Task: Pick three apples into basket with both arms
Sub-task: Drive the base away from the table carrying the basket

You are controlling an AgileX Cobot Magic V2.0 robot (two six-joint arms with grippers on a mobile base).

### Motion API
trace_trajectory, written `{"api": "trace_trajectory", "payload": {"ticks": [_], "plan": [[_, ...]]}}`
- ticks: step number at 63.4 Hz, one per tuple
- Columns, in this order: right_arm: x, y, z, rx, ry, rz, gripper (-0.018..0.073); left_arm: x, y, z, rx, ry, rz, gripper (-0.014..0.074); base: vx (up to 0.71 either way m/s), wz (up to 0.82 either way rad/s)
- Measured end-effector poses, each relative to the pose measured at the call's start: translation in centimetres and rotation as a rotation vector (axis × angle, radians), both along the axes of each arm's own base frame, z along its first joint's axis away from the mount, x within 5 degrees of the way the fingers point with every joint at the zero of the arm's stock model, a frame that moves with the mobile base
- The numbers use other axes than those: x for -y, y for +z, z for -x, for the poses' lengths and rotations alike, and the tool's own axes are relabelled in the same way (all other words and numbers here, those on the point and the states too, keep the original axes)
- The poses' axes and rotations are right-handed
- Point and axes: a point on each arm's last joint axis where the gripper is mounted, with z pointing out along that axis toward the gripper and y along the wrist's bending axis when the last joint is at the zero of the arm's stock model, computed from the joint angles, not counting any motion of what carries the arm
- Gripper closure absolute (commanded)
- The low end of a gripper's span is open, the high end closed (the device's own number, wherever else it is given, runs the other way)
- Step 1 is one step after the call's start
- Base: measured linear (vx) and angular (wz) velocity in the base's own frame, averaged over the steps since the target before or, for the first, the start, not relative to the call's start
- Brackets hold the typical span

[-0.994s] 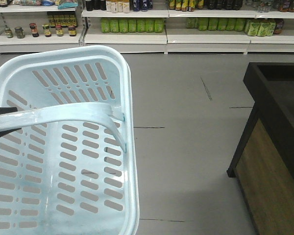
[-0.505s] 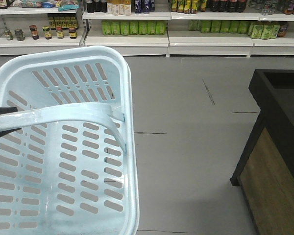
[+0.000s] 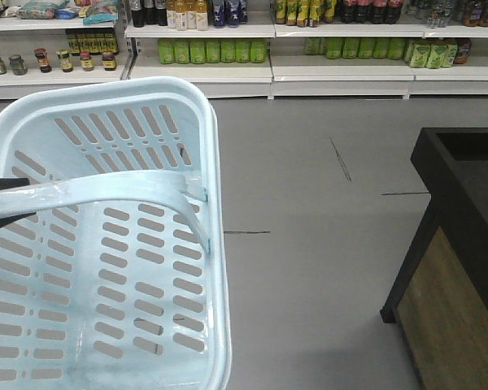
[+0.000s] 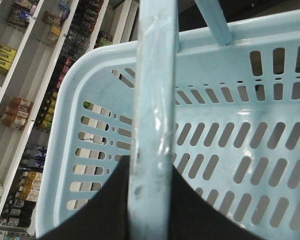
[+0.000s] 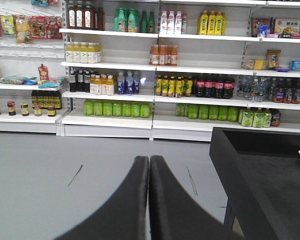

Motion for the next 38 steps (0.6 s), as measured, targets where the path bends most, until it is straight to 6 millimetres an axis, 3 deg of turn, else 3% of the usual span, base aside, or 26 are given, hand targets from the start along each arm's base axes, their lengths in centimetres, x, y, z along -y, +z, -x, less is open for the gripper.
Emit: {"api": "trace_trajectory", "payload": {"ticks": [38], "plan": [[0.0,0.0,0.0,0.0,0.0,0.0,0.0568,0.0,0.0,0.0,0.0,0.0,0.0,0.0603,0.14,0.0]]}}
